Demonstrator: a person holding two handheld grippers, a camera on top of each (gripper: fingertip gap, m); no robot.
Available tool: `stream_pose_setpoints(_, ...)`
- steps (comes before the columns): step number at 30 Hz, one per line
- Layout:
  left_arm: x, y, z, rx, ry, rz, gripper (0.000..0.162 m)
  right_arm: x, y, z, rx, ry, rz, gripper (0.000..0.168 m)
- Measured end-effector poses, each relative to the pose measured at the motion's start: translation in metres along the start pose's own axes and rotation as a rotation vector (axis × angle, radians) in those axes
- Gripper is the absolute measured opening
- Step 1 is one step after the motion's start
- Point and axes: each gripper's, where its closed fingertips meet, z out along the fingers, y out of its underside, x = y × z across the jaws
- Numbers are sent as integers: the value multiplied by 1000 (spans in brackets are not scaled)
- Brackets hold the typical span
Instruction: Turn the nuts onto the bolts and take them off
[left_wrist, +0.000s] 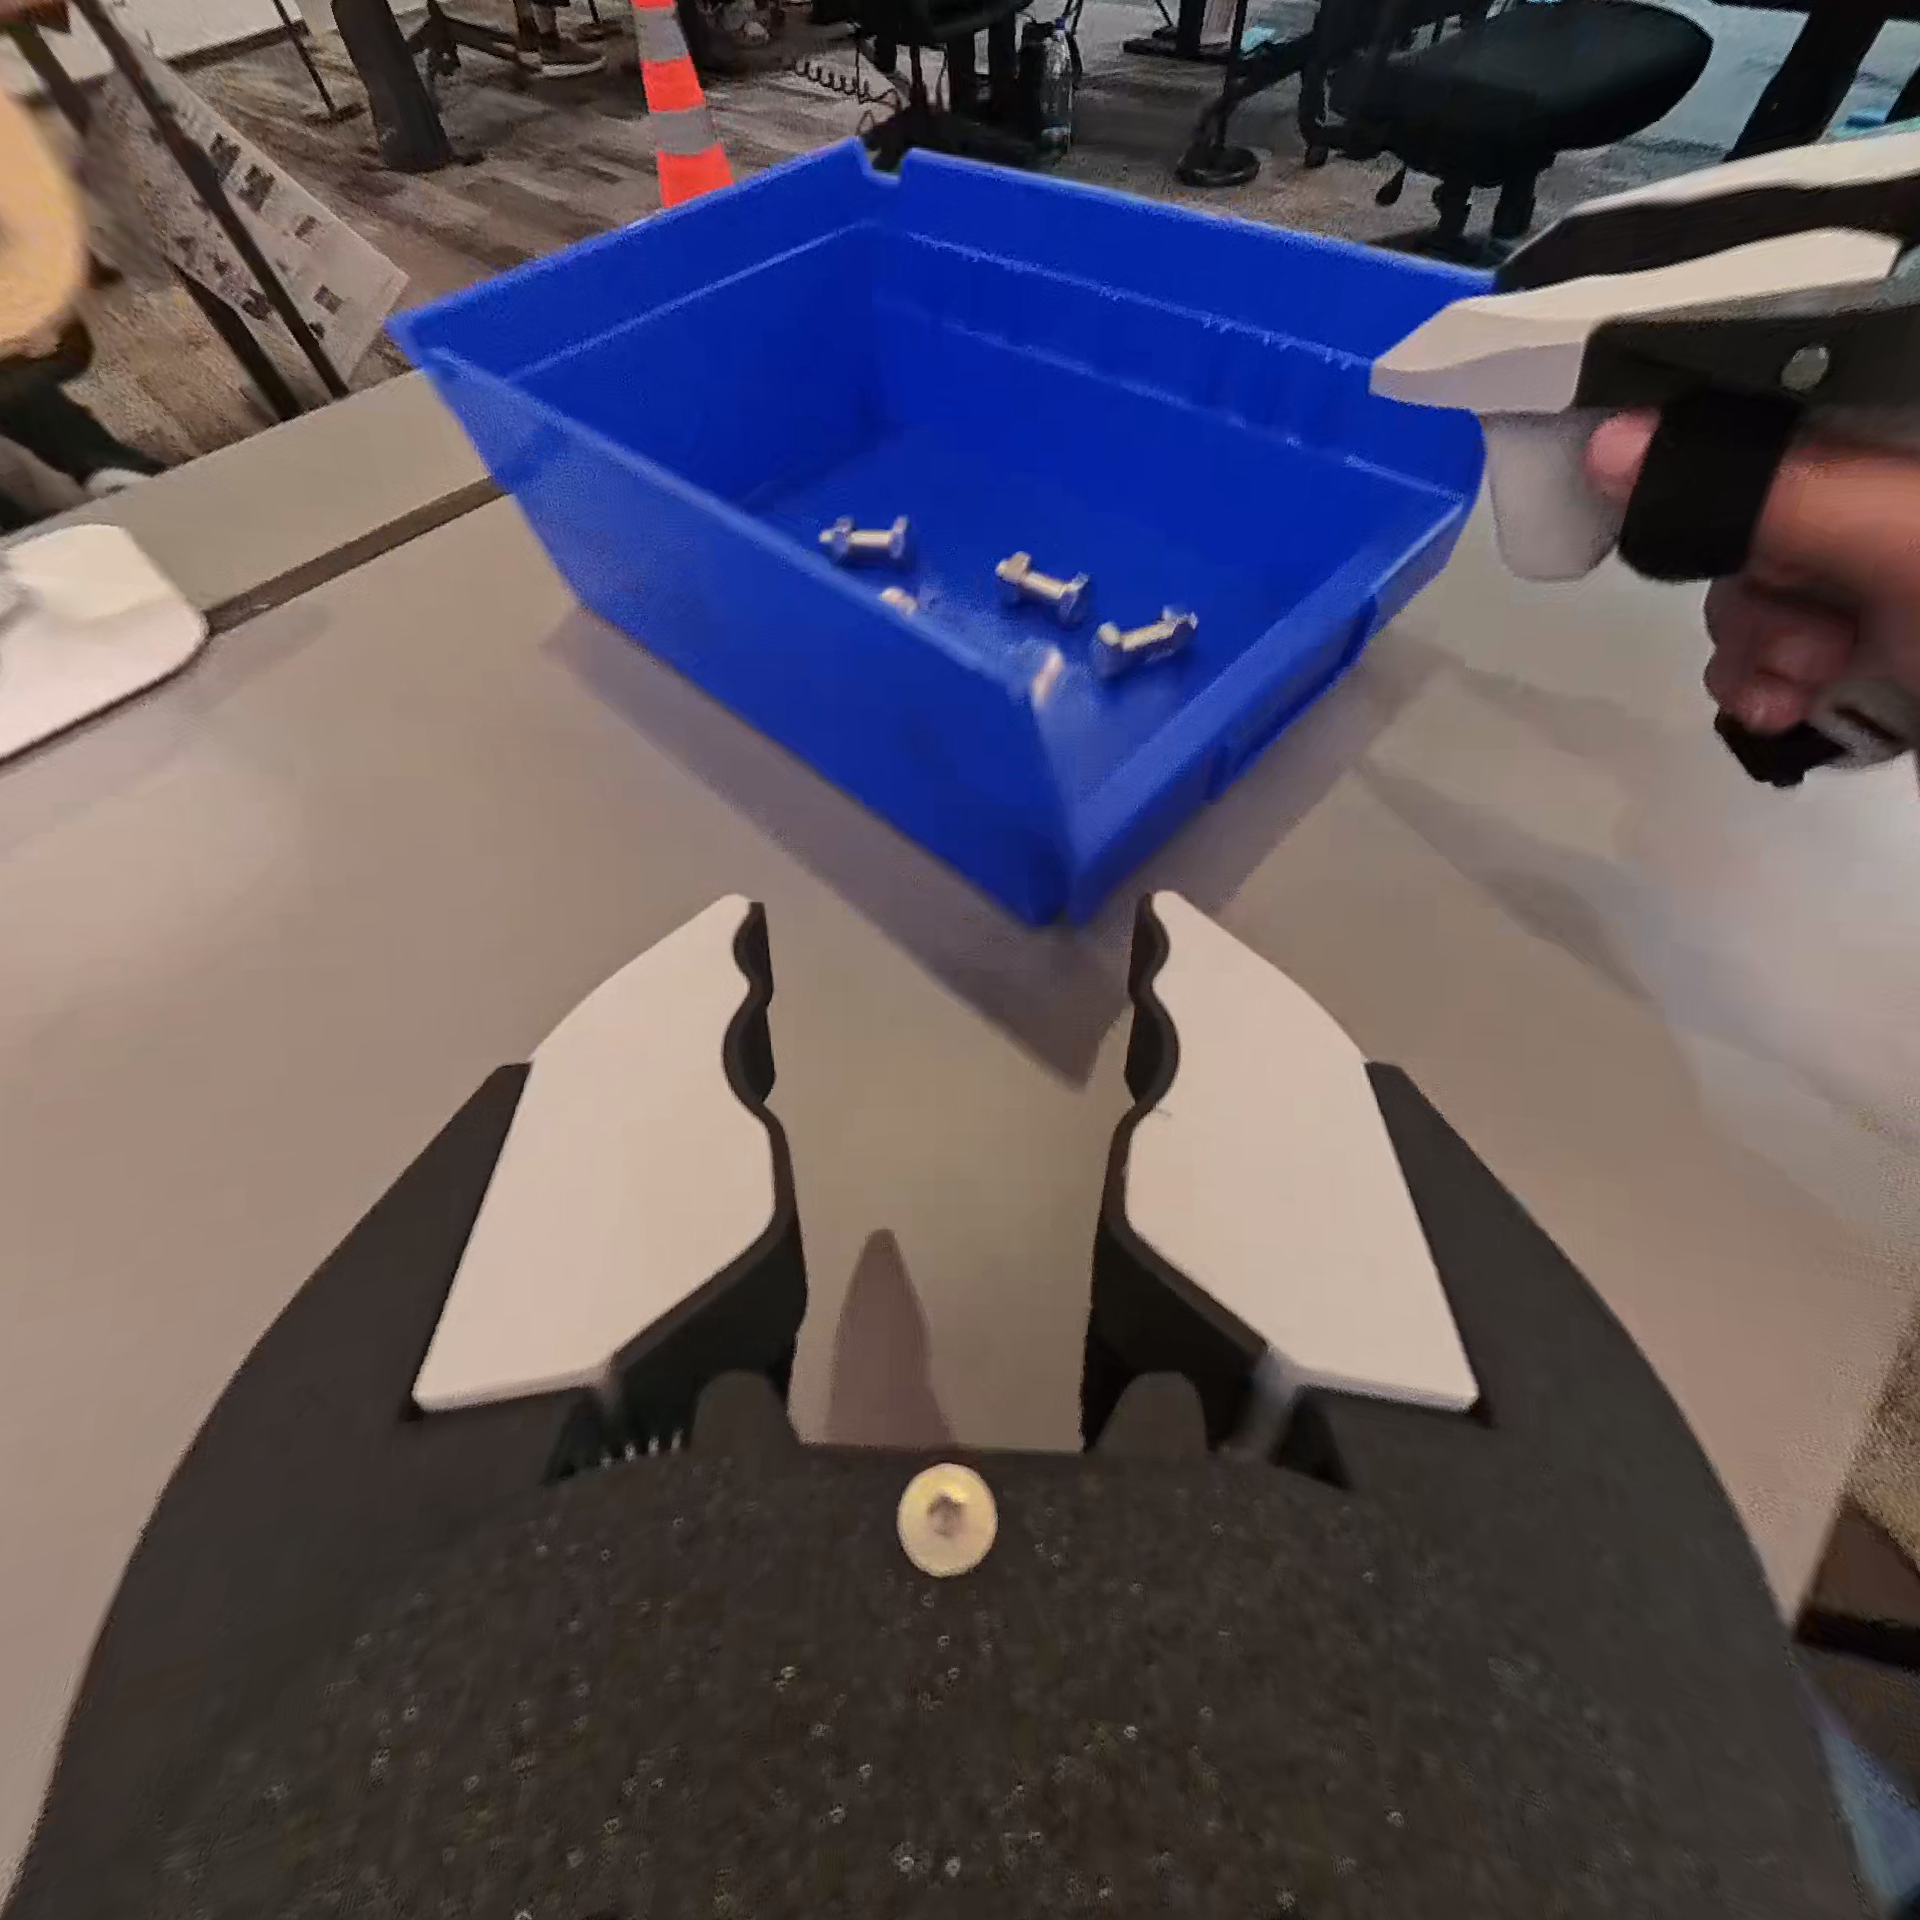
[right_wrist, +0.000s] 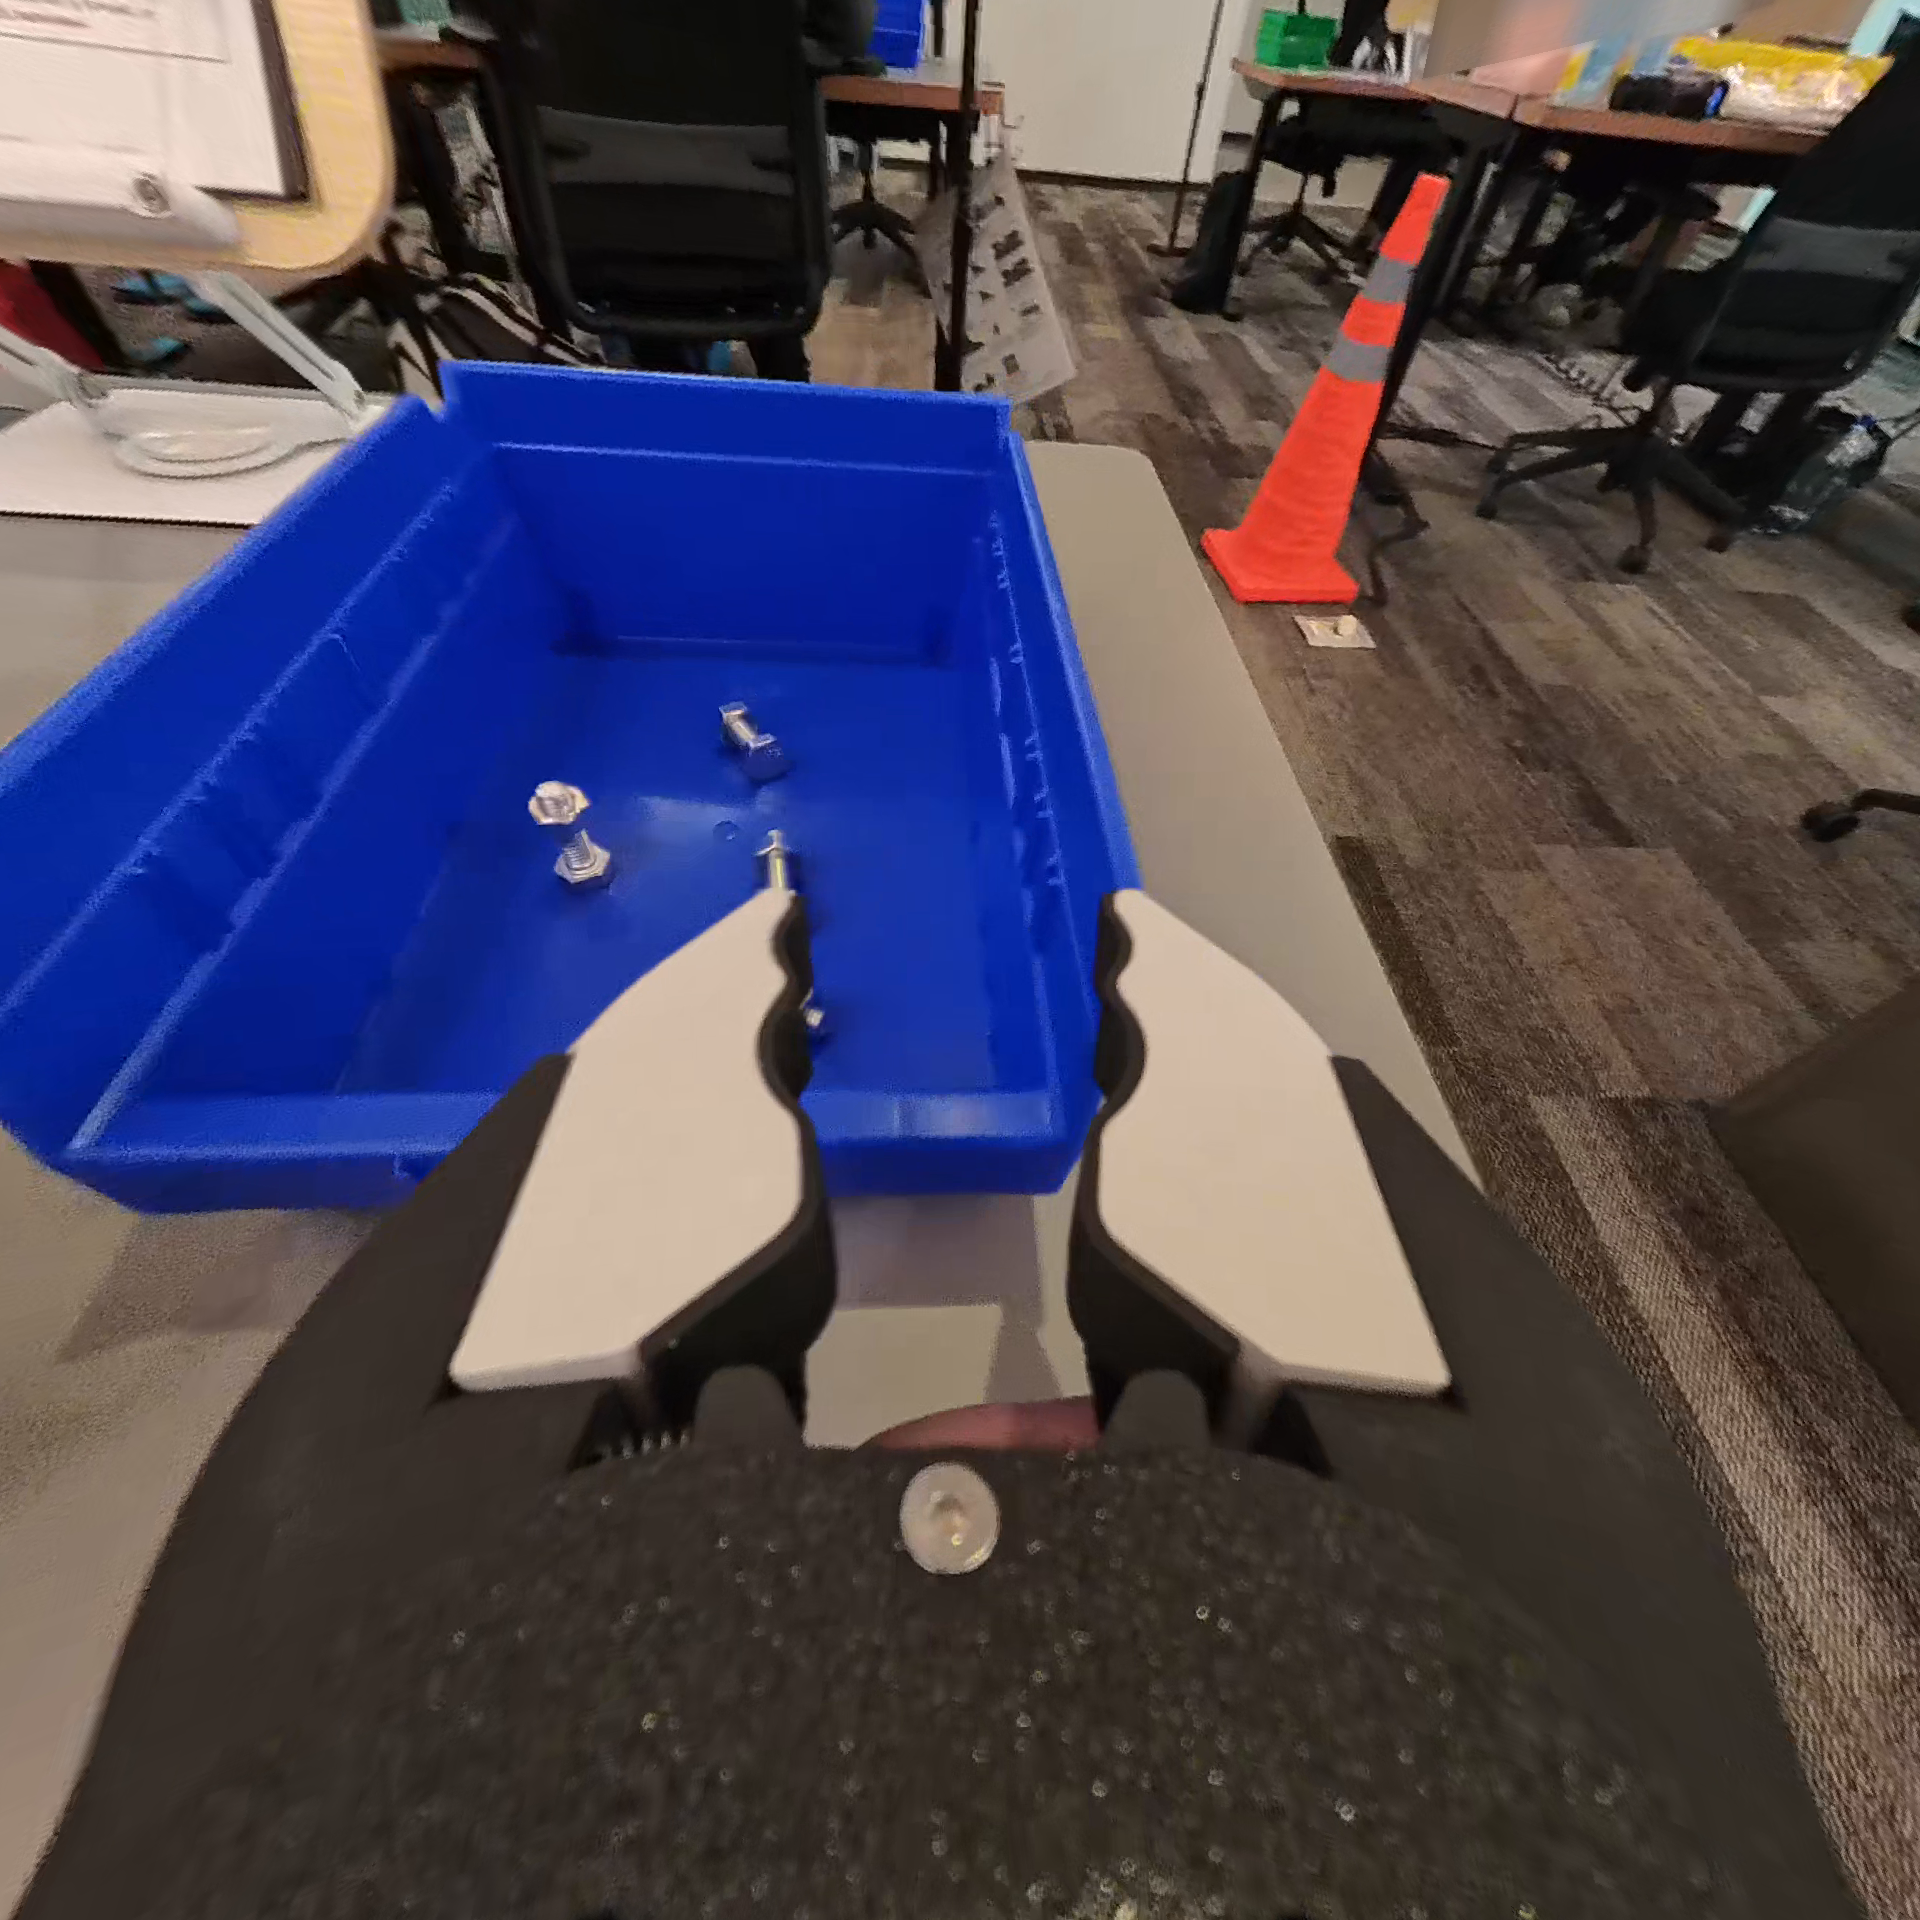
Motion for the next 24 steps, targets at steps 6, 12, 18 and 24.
stream_pose_setpoints(6, 17, -17, 73, -26, 32, -206, 62, 24, -1, 7, 32, 103, 38, 56)
stream_pose_setpoints(12, -10, -19, 83, -50, -78, -289, 30, 21, 28, 35, -94, 49, 105, 20)
stream_pose_setpoints(18, -68, -20, 45, -2, -334, -252, 5, -38, 6, 18, -57, 28, 136, 3)
stream_pose_setpoints(24, -148, 2, -39, 13, -401, -292, 4, -152, -28, 0, 25, -25, 142, 3)
